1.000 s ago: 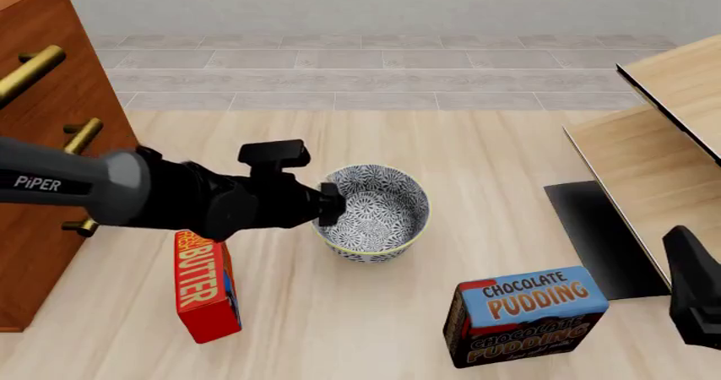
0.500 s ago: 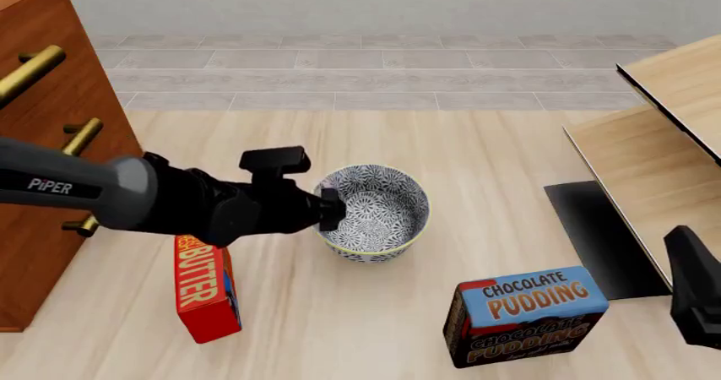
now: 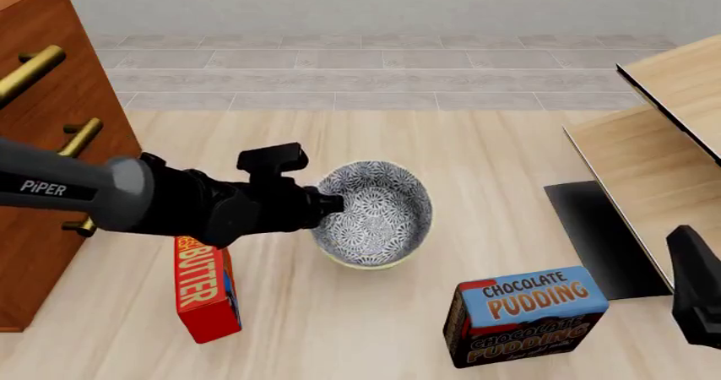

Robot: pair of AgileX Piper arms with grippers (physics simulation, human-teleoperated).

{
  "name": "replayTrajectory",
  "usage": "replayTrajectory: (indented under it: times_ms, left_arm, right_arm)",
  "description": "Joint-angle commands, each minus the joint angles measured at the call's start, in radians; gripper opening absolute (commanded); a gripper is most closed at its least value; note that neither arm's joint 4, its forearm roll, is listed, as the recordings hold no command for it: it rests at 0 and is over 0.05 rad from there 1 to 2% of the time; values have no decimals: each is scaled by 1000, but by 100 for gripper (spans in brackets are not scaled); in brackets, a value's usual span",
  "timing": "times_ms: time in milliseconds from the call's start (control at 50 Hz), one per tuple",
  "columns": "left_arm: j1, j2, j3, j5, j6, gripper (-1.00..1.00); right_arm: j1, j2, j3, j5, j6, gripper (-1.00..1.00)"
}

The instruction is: Close the top drawer of the cabinet and put the bowl on top of it.

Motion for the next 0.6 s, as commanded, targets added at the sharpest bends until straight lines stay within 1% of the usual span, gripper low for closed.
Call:
replayTrajectory:
  times_ms: [20,40,60,120,140,160,180,200,260,320,400,440,540,560,600]
  left_arm:
    - [-19,-29,17,1,-17,-100]
    - [-21,-32,17,3,-19,-100]
    - [-41,-45,23,-2,-31,-100]
    - [-65,-65,26,10,-33,-100]
    - [-53,-68,27,16,-34,-100]
    - [-63,-71,32,16,-63,-100]
    - [-42,-80,35,22,-59,-100]
    - [-49,-101,36,21,-50,-100]
    - [-61,-116,37,28,-54,-100]
    - [-62,-149,31,61,-56,-100]
    - [-70,-188,32,77,-57,-100]
    - [-65,-223,34,88,-42,-100]
    - [-56,-280,37,112,-29,-100]
    - [-62,-329,40,112,-5,-100]
    - [-63,-328,40,123,-13,-100]
  right_arm:
    - [-4,-1,0,1,3,100]
    - [-4,-2,0,1,3,100]
    - [-4,-2,-1,2,4,100]
    - [-5,-1,0,0,5,100]
    - [-5,-2,0,0,5,100]
    - [-6,-2,0,1,6,100]
    - [-7,-2,0,1,6,100]
    - [-7,-2,-1,1,6,100]
    - [-8,-2,-2,2,7,100]
    - [-9,-2,0,2,8,100]
    - [-9,-2,0,2,7,100]
    - [-7,-2,-1,2,6,100]
    - [-6,-2,0,2,5,100]
    - [-6,-2,0,3,5,100]
    - [-5,-2,0,3,5,100]
